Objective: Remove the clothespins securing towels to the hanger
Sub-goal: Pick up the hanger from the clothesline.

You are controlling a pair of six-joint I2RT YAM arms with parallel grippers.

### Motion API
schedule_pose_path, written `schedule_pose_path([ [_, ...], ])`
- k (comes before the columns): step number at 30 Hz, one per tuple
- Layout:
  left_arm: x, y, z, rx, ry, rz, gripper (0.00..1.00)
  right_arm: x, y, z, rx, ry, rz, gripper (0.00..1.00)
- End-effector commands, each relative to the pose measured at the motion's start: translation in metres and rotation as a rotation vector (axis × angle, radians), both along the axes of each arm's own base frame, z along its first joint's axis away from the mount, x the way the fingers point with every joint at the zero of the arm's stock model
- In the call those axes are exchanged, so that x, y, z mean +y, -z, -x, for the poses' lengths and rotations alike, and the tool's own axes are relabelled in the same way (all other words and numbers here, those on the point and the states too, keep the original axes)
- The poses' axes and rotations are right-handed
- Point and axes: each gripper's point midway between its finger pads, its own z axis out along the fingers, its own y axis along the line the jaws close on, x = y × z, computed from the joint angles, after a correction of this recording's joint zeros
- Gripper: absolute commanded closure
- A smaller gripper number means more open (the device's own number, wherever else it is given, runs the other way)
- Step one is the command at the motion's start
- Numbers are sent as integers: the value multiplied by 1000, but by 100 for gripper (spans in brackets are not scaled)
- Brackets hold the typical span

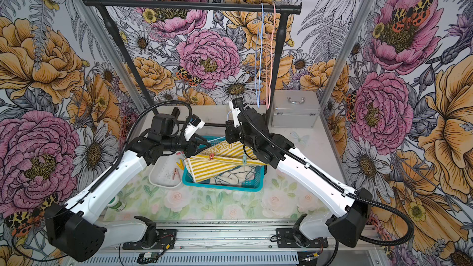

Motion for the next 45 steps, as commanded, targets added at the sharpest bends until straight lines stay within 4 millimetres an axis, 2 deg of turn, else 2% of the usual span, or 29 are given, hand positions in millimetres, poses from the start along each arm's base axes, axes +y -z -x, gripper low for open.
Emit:
schedule_pose_path([
  [1,1,-6,0,-50,-5,-53,67,-2,-21,3,-45,13,-58,100],
  [7,13,-7,-5,-137,-67,-188,81,-2,-22,2,-47,13,-58,100],
  [12,21,-11,-11,-206,-101,-275,84,-1,-23,2,-51,12,-58,100],
  [17,25,-6,-13,-251,-115,-370,89,-1,-23,2,-50,12,-58,100],
  [23,27,-15,-14,-284,-130,-394,100,-2,-21,2,-48,17,-55,100],
  [27,25,-14,-11,-278,-117,-384,100,-4,-25,2,-56,20,-59,100],
  [28,25,-12,-11,-272,-115,-383,100,-5,-26,3,-60,22,-59,94],
  [29,25,-10,-11,-270,-115,-388,100,-6,-29,3,-65,21,-63,82],
  [32,27,-8,-12,-267,-120,-398,100,-10,-36,8,-83,19,-70,54],
  [34,26,-9,-11,-269,-120,-392,100,-17,-40,12,-92,29,-80,46],
  [37,26,-6,-12,-260,-118,-392,100,-27,-40,20,-95,40,-90,41],
  [45,24,-12,-23,-228,-109,-319,100,-48,-18,38,-58,65,-101,40],
])
